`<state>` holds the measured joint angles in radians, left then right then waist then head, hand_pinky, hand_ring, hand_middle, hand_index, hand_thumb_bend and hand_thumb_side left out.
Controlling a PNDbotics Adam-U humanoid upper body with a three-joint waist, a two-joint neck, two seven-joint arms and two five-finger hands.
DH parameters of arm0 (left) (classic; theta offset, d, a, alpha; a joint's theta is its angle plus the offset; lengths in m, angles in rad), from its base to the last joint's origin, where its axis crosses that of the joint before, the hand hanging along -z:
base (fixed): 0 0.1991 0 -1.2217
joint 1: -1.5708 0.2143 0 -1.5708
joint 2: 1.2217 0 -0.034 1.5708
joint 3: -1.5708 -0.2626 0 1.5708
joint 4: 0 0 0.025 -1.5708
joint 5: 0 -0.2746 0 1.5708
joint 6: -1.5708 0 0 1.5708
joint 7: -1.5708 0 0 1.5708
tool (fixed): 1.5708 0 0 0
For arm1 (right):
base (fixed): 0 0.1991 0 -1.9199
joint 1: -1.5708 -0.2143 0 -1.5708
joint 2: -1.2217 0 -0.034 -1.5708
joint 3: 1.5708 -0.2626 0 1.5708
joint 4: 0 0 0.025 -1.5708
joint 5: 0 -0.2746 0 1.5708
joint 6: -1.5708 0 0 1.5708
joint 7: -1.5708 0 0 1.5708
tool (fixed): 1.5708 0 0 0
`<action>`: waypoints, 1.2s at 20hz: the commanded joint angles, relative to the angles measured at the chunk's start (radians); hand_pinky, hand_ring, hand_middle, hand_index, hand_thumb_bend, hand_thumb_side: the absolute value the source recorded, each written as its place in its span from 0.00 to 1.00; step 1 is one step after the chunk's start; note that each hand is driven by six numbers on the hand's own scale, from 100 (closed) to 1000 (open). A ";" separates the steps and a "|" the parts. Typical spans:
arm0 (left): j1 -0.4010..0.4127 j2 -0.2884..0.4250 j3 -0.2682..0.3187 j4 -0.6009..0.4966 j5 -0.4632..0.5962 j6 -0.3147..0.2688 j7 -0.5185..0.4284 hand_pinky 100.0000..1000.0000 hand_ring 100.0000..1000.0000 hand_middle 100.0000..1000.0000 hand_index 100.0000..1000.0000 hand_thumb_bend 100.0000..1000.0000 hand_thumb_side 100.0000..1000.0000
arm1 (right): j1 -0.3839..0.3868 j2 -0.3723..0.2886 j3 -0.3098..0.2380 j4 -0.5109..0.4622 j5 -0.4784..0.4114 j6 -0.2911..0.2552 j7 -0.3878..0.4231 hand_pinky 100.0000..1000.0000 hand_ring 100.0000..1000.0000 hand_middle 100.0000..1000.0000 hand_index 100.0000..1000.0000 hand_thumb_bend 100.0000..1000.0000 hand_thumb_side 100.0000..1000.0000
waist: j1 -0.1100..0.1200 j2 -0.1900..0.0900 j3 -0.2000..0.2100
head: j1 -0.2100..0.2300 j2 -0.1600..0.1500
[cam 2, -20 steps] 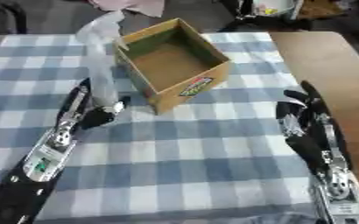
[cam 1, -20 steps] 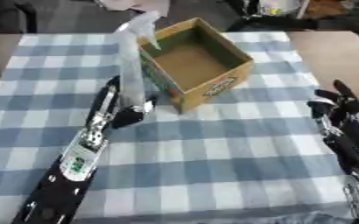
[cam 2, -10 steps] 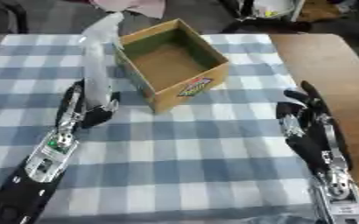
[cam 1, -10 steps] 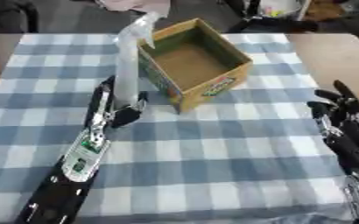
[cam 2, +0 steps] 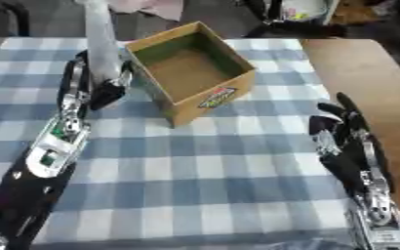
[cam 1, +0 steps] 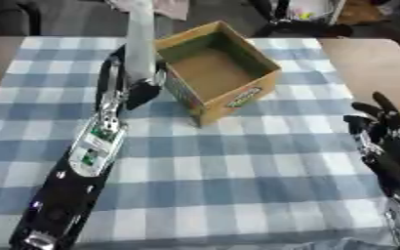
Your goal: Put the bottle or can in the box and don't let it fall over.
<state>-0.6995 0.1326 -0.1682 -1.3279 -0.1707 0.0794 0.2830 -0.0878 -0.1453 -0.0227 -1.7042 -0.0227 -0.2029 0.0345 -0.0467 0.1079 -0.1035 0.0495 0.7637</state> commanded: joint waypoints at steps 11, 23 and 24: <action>-0.193 -0.018 -0.006 0.171 0.078 -0.013 -0.046 0.96 1.00 0.45 0.37 0.00 0.00 | -0.026 -0.002 0.042 -0.008 -0.022 -0.002 0.042 0.90 0.73 0.78 1.00 0.16 0.34 | -0.013 0.023 -0.103 | 0.052 -0.054; -0.260 -0.006 0.006 0.451 -0.067 -0.114 -0.163 1.00 1.00 1.00 0.90 0.70 0.50 | -0.035 0.001 0.052 -0.009 -0.033 -0.001 0.059 0.90 0.73 0.78 1.00 0.16 0.34 | -0.013 0.044 -0.165 | 0.068 -0.062; -0.260 -0.004 0.011 0.456 -0.083 -0.127 -0.161 1.00 1.00 1.00 0.96 0.81 0.54 | -0.035 0.001 0.052 -0.009 -0.032 -0.001 0.059 0.90 0.73 0.78 1.00 0.16 0.34 | -0.013 0.044 -0.165 | 0.066 -0.062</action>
<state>-0.9430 0.1144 -0.1667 -0.8818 -0.2333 -0.0311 0.1249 -0.1147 -0.1354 0.0318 -1.6992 -0.0498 -0.2020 0.0927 -0.0579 0.1614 -0.2660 0.1167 0.7099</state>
